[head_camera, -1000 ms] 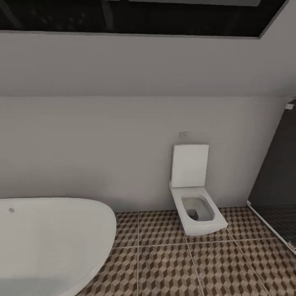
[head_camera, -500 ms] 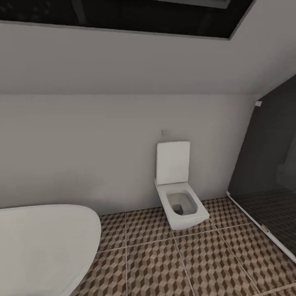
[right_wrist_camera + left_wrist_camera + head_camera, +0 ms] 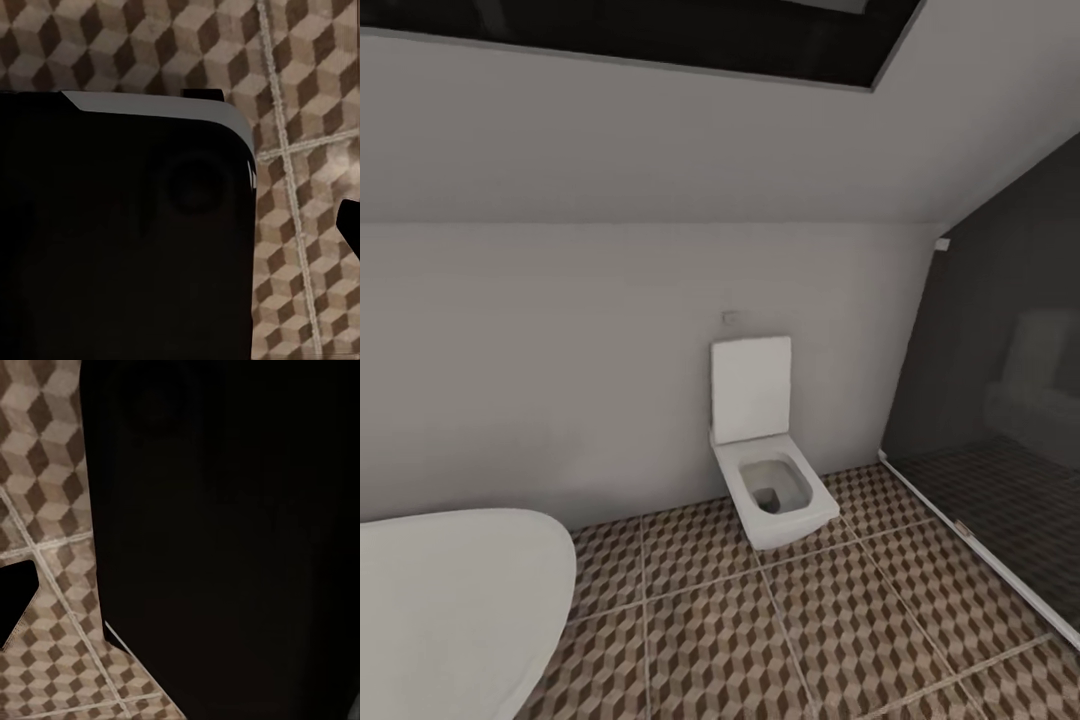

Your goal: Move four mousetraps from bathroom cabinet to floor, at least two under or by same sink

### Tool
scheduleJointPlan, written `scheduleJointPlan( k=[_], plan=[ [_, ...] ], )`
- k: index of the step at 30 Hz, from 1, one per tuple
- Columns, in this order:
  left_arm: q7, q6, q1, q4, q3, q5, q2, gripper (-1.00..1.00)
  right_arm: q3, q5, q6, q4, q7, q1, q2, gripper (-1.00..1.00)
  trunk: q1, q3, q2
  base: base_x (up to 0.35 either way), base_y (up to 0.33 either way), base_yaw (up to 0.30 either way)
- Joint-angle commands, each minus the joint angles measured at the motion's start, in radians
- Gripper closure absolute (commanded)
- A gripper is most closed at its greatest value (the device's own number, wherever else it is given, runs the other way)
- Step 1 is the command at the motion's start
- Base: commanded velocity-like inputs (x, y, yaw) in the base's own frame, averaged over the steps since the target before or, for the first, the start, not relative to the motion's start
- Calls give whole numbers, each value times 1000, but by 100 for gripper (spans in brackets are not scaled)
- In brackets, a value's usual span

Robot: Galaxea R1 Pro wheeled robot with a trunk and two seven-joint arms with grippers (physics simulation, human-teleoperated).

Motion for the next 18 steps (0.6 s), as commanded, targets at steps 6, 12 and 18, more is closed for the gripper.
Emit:
scheduleJointPlan(
  k=[6,12,18],
  plan=[
    [0,-1,1,-2,1,0,0,-100,0,0,-3,1,2,-1,-1,-100,0,-2,0,0,0,-270],
    [0,-1,1,-2,1,0,0,-100,0,0,-3,1,2,-1,-1,-100,0,-3,0,0,0,-284],
    [0,-1,1,-1,1,0,0,-100,0,0,-4,1,2,-1,-1,-100,0,-3,0,0,0,-286]
  ],
)
